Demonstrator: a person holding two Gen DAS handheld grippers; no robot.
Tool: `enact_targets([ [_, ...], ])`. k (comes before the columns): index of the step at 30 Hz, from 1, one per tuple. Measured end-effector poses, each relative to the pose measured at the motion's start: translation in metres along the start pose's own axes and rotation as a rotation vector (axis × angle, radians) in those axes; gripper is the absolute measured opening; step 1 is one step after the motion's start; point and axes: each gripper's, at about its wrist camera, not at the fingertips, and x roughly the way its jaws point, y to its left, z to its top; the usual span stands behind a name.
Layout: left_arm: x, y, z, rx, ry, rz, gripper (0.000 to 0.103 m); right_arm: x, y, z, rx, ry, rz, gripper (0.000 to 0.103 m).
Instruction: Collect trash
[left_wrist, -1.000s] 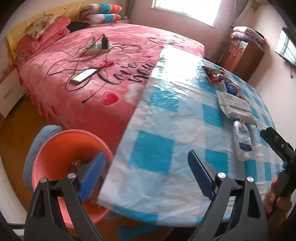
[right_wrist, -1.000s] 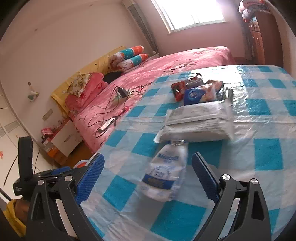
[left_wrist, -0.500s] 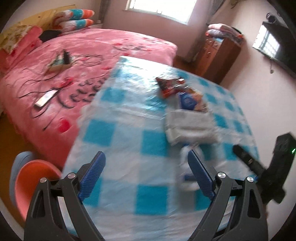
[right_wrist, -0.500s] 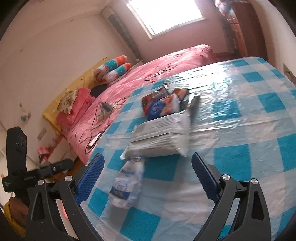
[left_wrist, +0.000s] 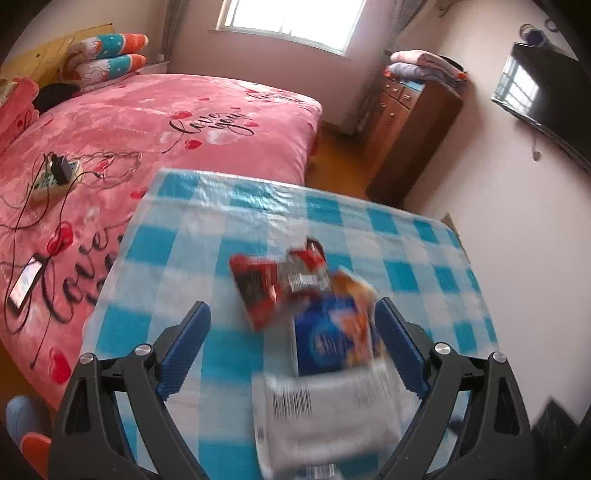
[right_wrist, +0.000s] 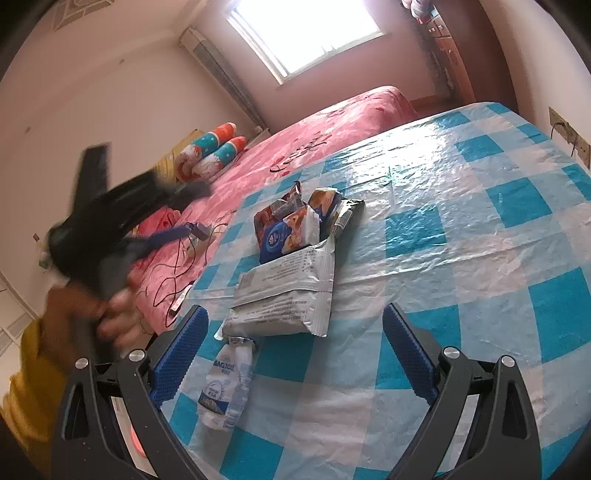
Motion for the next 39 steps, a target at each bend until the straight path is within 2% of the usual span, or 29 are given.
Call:
enact_targets([
  [7,0.072,0.015,0.028,-0.064,0.056,0.105,0.091,0.004,0.0,0.001,-0.001,0.017,0.007,0.094],
  [14,0.104,0.017,0.032,-0.033,0.096,0.2,0.09,0.007,-0.01,0.003,0.021,0.025,0.001,0.094],
  [16,0.11,0.014,0.031,-0.011,0.119,0.202,0.084,0.008,-0.012,0.003,0.025,0.029,0.001,0.094],
  [21,0.111,0.002,0.024,0.038,0.139,0.16,0.069,0.007,-0.012,0.002,0.023,0.032,0.007,0.094],
  [24,0.108,-0.007,0.015,0.07,0.145,0.14,0.069,0.004,-0.013,0.002,0.032,0.027,0.009,0.094],
  [35,0.085,-0.055,-0.038,0.192,0.226,-0.013,0.068,-0.01,-0.026,0.007,0.061,-0.012,-0.019,0.094],
  [39,0.074,-0.07,-0.053,0.245,0.239,-0.041,0.068,-0.013,-0.032,0.007,0.072,-0.015,-0.042,0.094],
])
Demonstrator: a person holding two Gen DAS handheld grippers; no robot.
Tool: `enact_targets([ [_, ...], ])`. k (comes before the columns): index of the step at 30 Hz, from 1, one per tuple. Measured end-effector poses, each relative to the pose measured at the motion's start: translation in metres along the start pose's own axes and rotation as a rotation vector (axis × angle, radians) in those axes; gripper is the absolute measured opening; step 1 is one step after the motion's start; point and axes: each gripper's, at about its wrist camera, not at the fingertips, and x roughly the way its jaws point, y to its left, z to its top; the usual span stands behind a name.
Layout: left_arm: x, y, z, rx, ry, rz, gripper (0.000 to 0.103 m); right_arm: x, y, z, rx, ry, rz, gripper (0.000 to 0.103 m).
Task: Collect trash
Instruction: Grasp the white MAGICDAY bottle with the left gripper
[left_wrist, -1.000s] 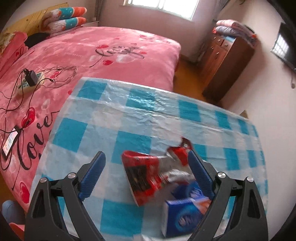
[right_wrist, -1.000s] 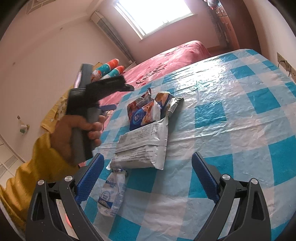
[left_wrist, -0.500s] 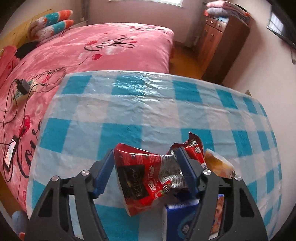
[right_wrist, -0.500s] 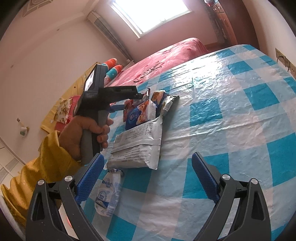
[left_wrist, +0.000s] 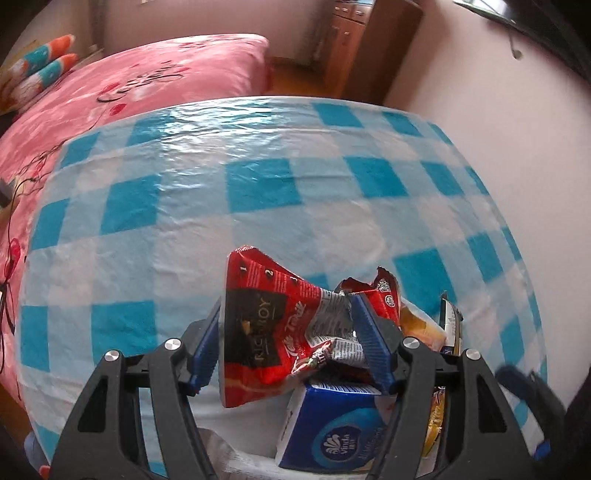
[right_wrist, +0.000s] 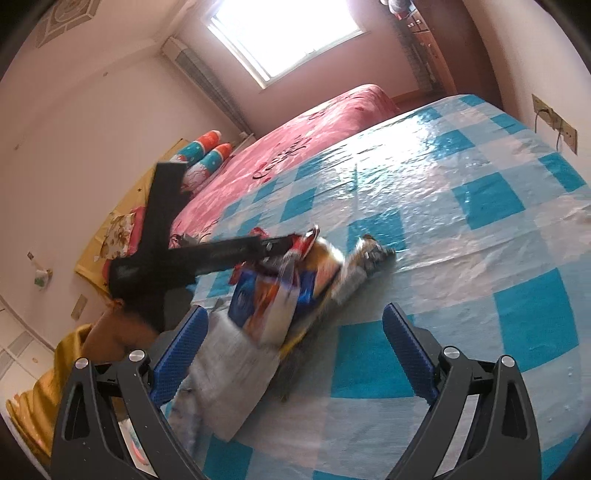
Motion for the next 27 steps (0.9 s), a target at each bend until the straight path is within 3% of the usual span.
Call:
enact_targets([
  [6,-0.035,0.011,-0.012,-0.074,-0.077,-0.012,0.068,0.006,-0.004,0.0,-0.005,0.032,-0.009,0.094],
  [12,-0.087,0.033,-0.052,-0.154,-0.118,0.014,0.069,0.02,0.014,-0.009,-0.076,0.098,0.03,0.094],
  [20,-0.121,0.046,-0.143,-0.212,-0.024,0.026,0.07,0.035,0.041,-0.022,-0.182,0.165,0.064,0.094],
  [27,-0.119,0.024,-0.185,-0.132,0.041,-0.024,0.07,0.04,0.045,-0.023,-0.19,0.169,0.068,0.094],
])
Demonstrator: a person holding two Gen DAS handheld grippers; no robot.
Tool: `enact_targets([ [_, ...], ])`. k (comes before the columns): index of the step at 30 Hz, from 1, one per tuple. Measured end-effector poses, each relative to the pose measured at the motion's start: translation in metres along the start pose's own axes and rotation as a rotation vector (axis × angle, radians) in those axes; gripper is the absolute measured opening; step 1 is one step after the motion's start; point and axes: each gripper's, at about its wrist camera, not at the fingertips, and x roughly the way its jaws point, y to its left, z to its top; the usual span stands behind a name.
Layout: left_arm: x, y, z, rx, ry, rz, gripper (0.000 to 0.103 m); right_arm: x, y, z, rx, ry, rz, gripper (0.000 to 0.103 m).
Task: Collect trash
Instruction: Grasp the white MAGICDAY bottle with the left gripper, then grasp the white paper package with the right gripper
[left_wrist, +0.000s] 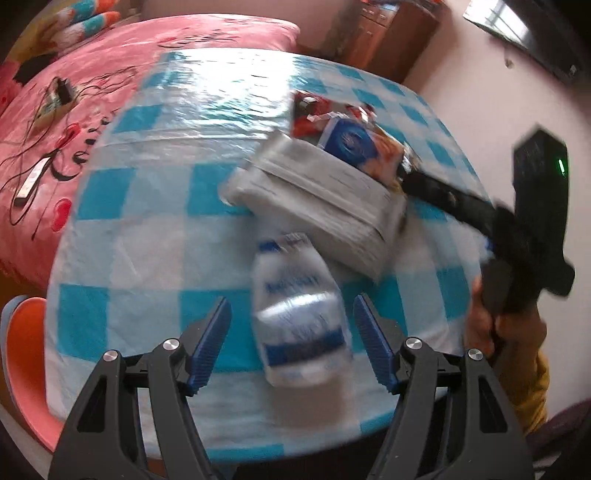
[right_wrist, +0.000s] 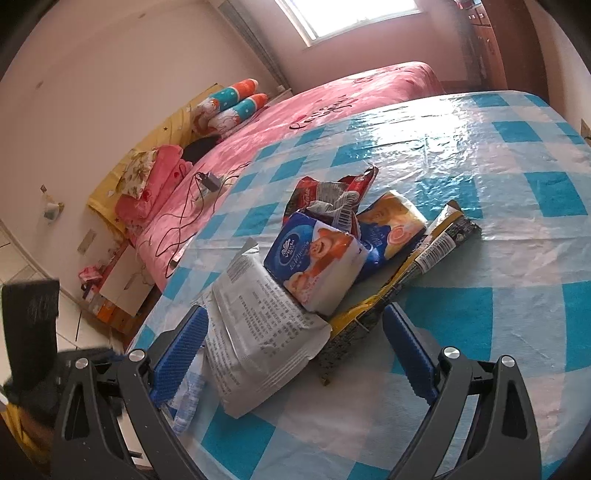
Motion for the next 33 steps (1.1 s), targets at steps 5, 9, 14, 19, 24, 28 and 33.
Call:
enact_targets([
  [5,0.01,-0.013,-0.011,0.063,-0.002,0.016,0.07,-0.005,0.007,-0.001,-0.038,-0.027,-0.025,0.094],
  [9,0.015,-0.012,-0.016,0.067,-0.007,0.04,0.07,-0.007,0.027,-0.003,-0.115,-0.07,-0.068,0.094],
  [14,0.015,-0.011,-0.019,0.067,-0.036,0.069,0.07,0.003,0.044,-0.008,-0.197,-0.051,-0.059,0.094],
  [19,0.015,-0.003,-0.017,0.044,-0.066,0.077,0.068,0.018,0.047,-0.011,-0.213,0.002,-0.077,0.094],
  [24,0.012,0.01,-0.018,0.021,-0.081,0.071,0.064,0.03,0.053,-0.012,-0.239,0.04,-0.102,0.094],
  [28,0.007,0.021,-0.02,0.002,-0.092,0.06,0.064,0.038,0.063,-0.017,-0.268,0.075,-0.102,0.094],
  [33,-0.004,0.035,-0.022,-0.017,-0.124,0.065,0.064,0.046,0.072,-0.024,-0.318,0.117,-0.143,0.094],
])
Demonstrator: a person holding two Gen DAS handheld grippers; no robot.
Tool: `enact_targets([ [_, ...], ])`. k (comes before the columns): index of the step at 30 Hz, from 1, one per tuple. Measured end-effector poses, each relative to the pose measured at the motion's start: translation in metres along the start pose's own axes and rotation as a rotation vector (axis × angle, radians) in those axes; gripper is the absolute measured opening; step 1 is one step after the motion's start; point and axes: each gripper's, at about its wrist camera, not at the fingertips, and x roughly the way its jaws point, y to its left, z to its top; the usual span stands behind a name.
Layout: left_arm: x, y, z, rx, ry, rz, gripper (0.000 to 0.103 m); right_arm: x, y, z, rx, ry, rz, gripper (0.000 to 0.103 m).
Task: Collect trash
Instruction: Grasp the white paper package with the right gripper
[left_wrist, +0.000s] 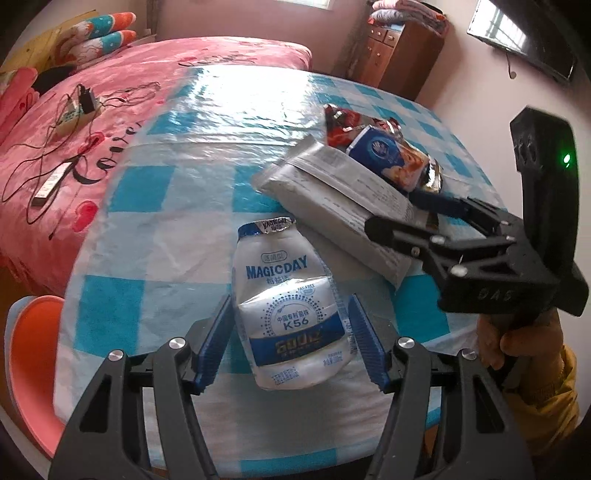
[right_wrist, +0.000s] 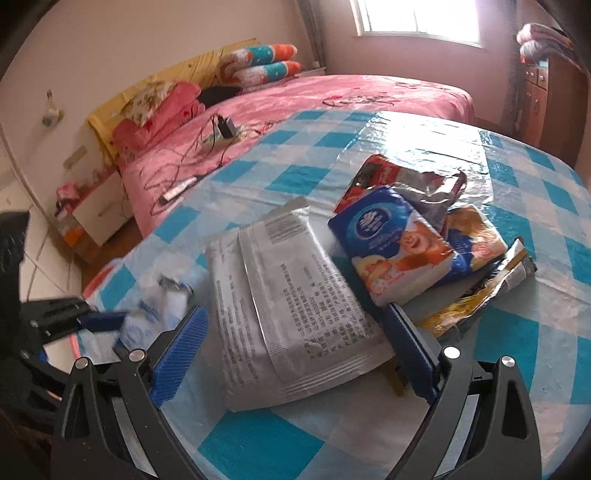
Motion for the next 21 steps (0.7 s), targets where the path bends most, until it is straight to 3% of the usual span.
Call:
enact_targets([
  [12,-0.015,0.03,-0.009,-0.045,-0.046,-0.013,0.064,0.018,0.015,0.002,-0.043,0.056,-0.063,0.094],
  [21,-0.024,0.047,-0.018,-0.079,-0.072,-0.032,0.064,0.015,0.025,0.001,-0.076,0.034,-0.113,0.081],
])
